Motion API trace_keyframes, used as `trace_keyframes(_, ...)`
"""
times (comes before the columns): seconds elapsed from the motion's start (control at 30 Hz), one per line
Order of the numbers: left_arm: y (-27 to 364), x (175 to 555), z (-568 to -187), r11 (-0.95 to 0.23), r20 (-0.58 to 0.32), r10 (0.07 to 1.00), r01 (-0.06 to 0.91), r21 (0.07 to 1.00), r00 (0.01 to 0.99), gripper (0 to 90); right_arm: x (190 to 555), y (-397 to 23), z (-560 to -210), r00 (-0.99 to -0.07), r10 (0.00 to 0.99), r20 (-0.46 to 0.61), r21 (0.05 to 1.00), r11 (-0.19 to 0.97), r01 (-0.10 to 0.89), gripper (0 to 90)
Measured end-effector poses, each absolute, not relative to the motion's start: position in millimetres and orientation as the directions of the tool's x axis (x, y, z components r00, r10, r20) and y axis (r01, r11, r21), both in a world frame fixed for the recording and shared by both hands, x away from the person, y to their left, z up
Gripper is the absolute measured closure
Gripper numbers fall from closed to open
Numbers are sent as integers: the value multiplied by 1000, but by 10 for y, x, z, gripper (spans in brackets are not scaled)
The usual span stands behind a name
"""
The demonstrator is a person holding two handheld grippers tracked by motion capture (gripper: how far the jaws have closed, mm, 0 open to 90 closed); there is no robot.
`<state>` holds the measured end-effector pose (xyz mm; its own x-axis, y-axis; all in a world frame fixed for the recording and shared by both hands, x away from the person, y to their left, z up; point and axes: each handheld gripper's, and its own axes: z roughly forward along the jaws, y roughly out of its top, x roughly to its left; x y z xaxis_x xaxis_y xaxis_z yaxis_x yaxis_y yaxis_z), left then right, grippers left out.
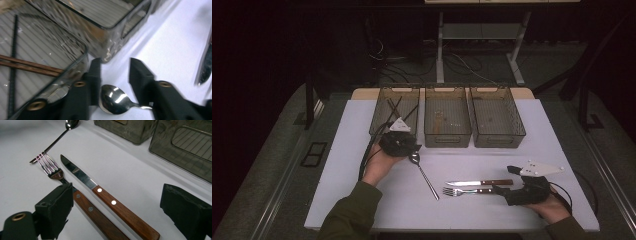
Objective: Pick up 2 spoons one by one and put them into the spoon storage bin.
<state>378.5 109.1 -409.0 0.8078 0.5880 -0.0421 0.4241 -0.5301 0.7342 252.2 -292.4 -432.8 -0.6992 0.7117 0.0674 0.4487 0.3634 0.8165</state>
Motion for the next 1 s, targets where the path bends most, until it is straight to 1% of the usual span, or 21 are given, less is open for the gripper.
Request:
trace_keyframes(0.07, 1032, 3793, -4131, -554, -28, 575, 414, 722, 818, 732, 2524, -2925, -4329, -698, 713, 70, 815, 362, 452, 116)
trace_keyframes(0.2, 885, 3808, -4215, -613, 6, 550, 399, 682, 835, 815, 2522, -2926, -4328, -698, 713, 70, 816, 362, 451, 116)
trace_keyframes(0.3, 790, 3806, -4291, -653, 9, 521, 392, 648, 853, 890, 2522, -2925, -4329, -698, 712, 70, 815, 363, 452, 116)
trace_keyframes(0.47, 781, 3831, -4365, -695, 40, 519, 395, 600, 854, 892, 2521, -2928, -4327, -700, 711, 69, 816, 364, 450, 116)
trace_keyframes(0.53, 798, 3829, -4366, -691, 27, 526, 409, 596, 850, 892, 2523, -2929, -4328, -700, 711, 68, 817, 363, 448, 117)
trace_keyframes(1.0, 997, 3727, -4345, -699, 16, 527, 424, 576, 849, 892, 2519, -2929, -4324, -697, 714, 70, 815, 361, 452, 116)
